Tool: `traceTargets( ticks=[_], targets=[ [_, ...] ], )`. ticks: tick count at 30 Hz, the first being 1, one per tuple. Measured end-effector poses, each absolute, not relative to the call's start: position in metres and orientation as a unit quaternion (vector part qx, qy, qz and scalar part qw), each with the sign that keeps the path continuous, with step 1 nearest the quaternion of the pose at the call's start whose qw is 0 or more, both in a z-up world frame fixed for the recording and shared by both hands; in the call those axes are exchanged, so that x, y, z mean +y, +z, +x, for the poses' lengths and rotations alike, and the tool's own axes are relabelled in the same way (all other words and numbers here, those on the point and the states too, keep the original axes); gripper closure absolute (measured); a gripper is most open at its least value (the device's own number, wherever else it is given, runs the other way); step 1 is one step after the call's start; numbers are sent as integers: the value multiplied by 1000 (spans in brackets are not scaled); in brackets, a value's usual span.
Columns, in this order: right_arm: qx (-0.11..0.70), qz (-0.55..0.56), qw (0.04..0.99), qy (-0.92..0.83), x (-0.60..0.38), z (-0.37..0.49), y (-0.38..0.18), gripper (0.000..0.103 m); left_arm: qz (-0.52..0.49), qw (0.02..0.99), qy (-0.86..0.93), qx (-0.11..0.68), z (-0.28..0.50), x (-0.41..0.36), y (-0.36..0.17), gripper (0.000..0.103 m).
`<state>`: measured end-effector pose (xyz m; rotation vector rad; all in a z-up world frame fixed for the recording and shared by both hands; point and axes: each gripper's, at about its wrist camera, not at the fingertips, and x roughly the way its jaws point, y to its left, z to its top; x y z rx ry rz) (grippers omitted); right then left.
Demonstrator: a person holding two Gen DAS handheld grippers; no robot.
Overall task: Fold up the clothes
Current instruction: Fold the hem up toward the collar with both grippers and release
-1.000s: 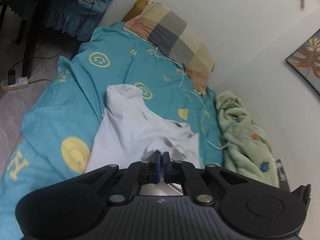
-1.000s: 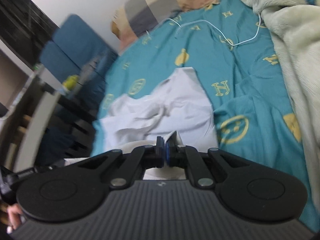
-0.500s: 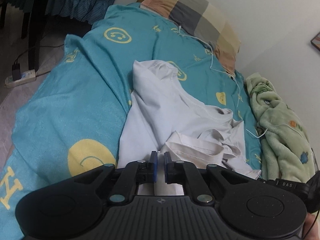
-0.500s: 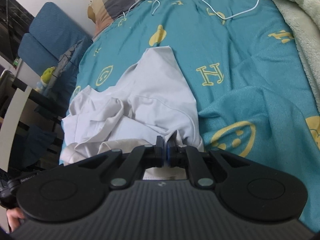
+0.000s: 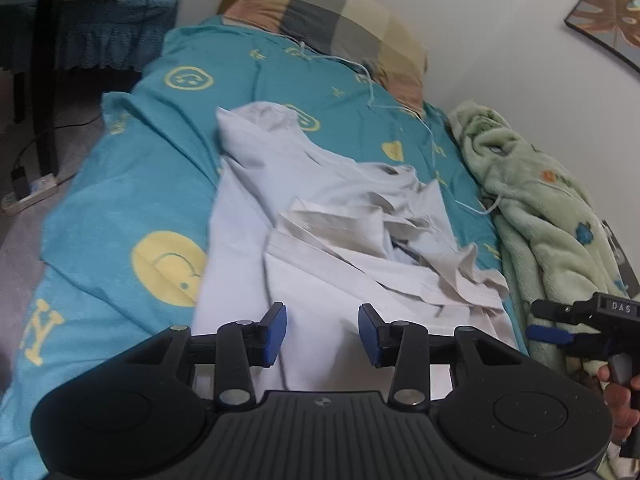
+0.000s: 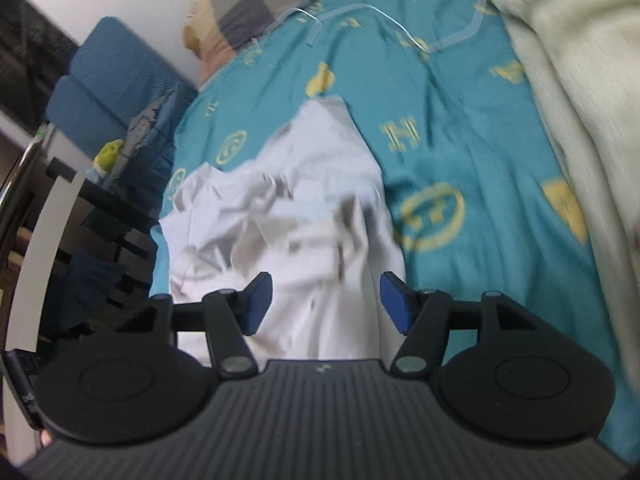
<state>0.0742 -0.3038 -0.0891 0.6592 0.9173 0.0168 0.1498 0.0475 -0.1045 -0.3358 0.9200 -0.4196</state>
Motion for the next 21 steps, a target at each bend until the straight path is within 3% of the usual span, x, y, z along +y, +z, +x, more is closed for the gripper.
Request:
traceTargets(
  ticks=[7,9,11,13,21],
  targets=[
    [459,222,860,16,-265,82,-113,40,-160,851,-206,456,159,35,-129,59],
    [451,205,868,19,-259,88,-118,40,-146,854,-209,453,159,30,-133,64],
    [443,173,880,19,-252,91,-119,40,-120,862,-208,447,157,23,-133,86],
    [435,159,886,17,-250,94,-120,40,-93,869,-201,443,155,18,-132,97],
    [447,140,884,12,-246,98,-131,40,-96,908,-139,385,142,38,-99,101]
  ],
)
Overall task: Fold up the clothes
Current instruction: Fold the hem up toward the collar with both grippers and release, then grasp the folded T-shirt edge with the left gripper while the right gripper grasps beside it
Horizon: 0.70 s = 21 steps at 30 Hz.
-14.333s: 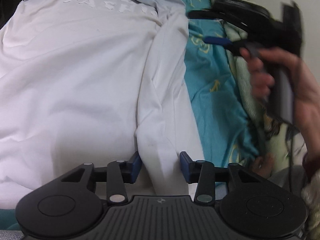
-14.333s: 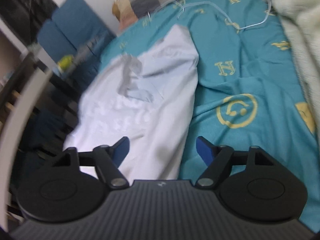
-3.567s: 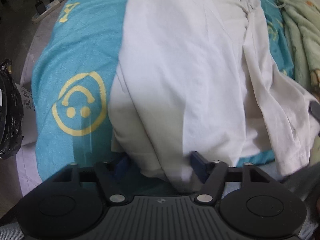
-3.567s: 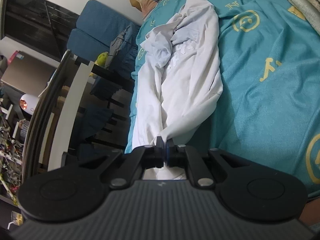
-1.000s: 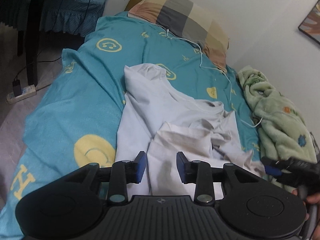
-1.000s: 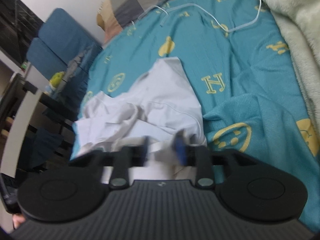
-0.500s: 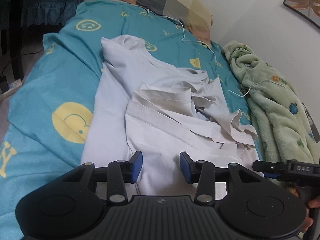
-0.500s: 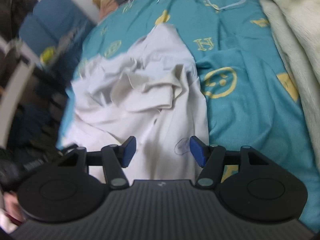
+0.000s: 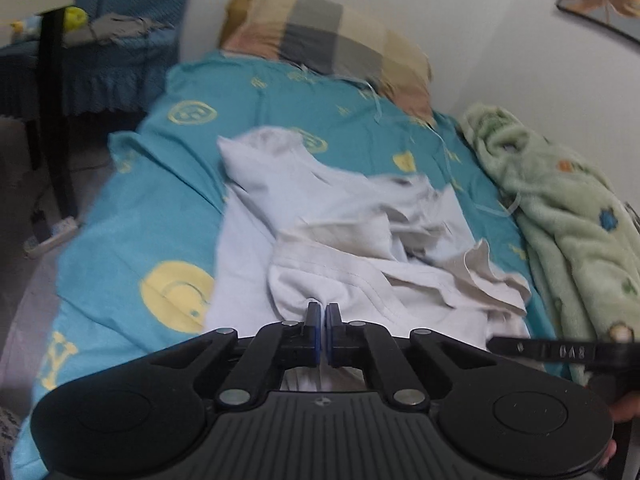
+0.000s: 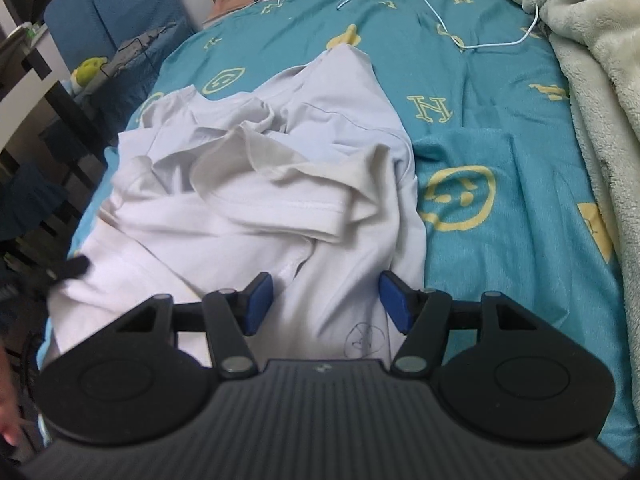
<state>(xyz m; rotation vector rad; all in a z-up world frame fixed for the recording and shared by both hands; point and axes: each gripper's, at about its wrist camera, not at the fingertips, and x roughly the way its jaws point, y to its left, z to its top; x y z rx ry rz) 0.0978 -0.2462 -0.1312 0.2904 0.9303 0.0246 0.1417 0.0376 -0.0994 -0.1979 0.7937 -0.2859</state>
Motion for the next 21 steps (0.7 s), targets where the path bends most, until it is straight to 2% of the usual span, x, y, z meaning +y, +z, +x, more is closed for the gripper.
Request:
traceTargets(
  ticks=[7,12,15,17,21],
  targets=[
    [425,146,893,13,-245,93,-124,40,-76,902,-111,410,148,39,-131,100],
    [372,148,916,28,-240,79,-104,40,-92,913,-105,383,131,49,-118,96],
    [349,132,927,37,-233,70,-96,40,-89,916,-89,382,116,53,-107,91],
    [341,129,930,42,-231,63,-92,40,-84,916,-96,380,104,53,-99,83],
    [329,109,937,49,-224,49,-82,40,-52,913,-108,390,84,44,-86,79]
  ],
)
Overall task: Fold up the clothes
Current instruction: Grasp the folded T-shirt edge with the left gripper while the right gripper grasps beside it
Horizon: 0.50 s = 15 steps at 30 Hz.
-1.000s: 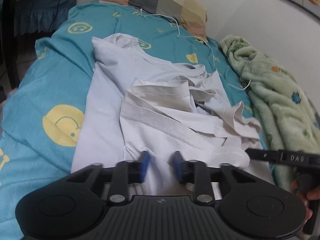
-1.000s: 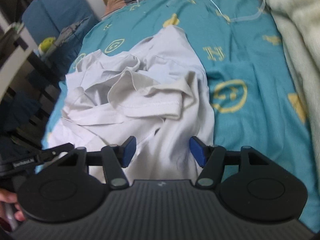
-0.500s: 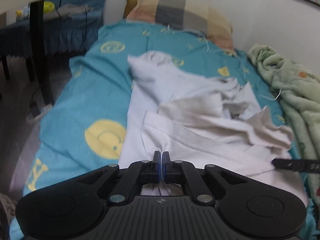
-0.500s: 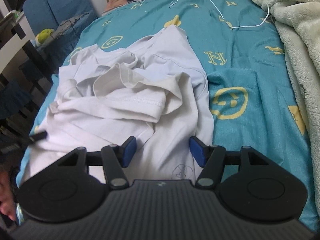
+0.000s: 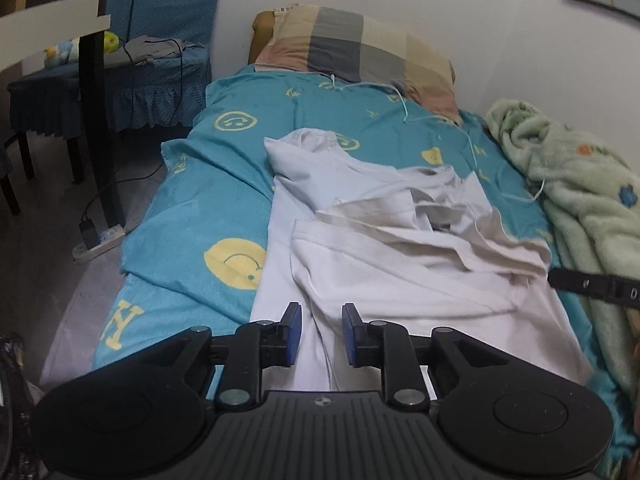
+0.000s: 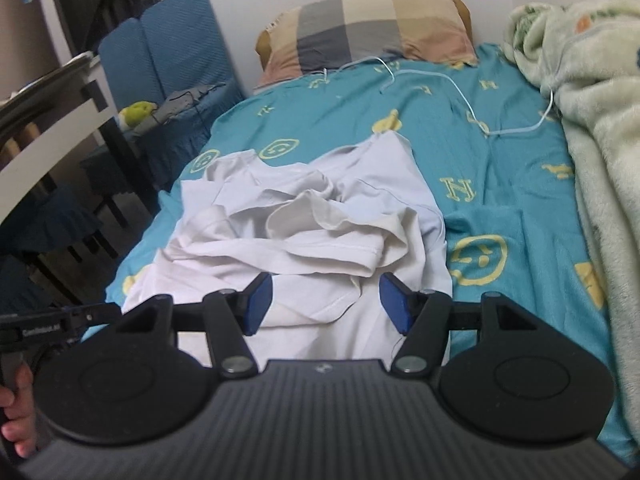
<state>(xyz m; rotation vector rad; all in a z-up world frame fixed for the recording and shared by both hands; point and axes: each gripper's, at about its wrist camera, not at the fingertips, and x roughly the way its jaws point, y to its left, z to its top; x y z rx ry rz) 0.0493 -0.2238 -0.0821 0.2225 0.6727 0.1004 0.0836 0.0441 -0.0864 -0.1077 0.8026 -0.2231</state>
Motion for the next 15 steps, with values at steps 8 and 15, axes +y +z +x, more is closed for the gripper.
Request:
traceTargets(
  ticks=[8,15],
  targets=[
    [306,154,937,65,-224,19,-61,40,-63,913,-129,381,41,40,-66,54],
    [297,229,925,58,-233,-6,-48,40,-109,913,-139,369,9,44,-50,35]
  ],
)
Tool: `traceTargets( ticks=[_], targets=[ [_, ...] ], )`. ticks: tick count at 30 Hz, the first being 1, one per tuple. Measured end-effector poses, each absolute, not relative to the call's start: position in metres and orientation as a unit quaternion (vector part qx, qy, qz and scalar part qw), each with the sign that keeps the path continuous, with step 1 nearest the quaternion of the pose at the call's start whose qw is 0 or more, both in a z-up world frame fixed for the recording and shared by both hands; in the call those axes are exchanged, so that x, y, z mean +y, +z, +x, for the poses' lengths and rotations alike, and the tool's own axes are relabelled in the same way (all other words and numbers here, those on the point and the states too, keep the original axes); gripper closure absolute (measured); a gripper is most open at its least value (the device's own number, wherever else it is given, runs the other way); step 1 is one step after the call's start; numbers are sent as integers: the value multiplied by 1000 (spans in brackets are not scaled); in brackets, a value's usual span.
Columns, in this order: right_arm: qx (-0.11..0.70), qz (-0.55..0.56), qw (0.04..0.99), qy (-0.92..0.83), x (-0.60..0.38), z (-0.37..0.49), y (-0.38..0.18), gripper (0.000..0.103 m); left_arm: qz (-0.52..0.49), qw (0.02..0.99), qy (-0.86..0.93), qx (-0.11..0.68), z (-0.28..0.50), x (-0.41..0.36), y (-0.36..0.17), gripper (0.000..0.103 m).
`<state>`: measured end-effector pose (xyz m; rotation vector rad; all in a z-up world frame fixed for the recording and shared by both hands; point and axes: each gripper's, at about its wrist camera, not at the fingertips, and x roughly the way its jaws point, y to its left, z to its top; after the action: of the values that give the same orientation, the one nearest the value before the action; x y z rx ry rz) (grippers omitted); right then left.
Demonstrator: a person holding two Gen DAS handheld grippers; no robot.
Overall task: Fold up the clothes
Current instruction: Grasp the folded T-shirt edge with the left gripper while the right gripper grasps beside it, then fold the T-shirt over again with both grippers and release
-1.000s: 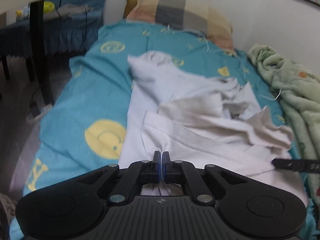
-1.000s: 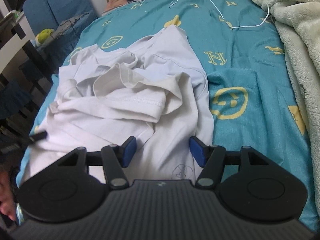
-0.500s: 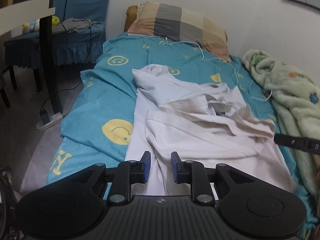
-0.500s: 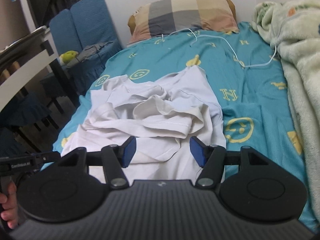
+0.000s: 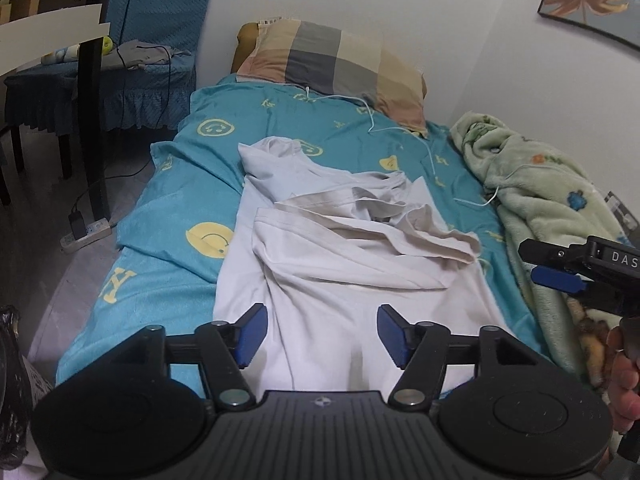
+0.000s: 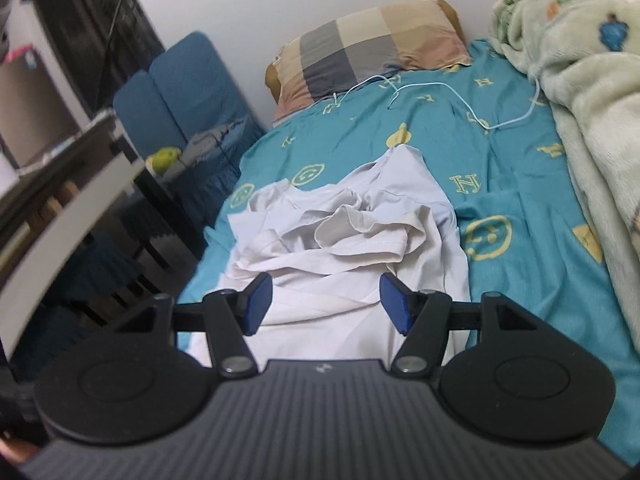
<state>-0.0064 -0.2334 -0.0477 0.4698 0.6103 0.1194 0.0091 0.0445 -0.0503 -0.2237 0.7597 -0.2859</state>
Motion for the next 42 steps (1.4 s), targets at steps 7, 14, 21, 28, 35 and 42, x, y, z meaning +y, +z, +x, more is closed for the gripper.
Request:
traceTargets(
  ticks=[7,14,21,28,35,42],
  targets=[
    [364,355,861,31,-251,-22,-77,40,-280,847,-136,431,4,79,-69,23],
    [427,508,748,5,-265,-30,-131,40,-377,760,-97,521,24,101,-118,23],
    [437,562,702,-23,-271,-22,-159,41,-474,702,-73,527,38,116,-156,23],
    [410,551,725,-46,-276,-12,-162,79,-494,712,-76,493,50,116,-162,30],
    [375,529,761,-19,-273,-17,-138,89,-517,712,-71,470,41,128,-158,85],
    [341,491,801,7,-268,-16,-107,90,-474,763,-75,433,36,131,-118,96]
  ],
)
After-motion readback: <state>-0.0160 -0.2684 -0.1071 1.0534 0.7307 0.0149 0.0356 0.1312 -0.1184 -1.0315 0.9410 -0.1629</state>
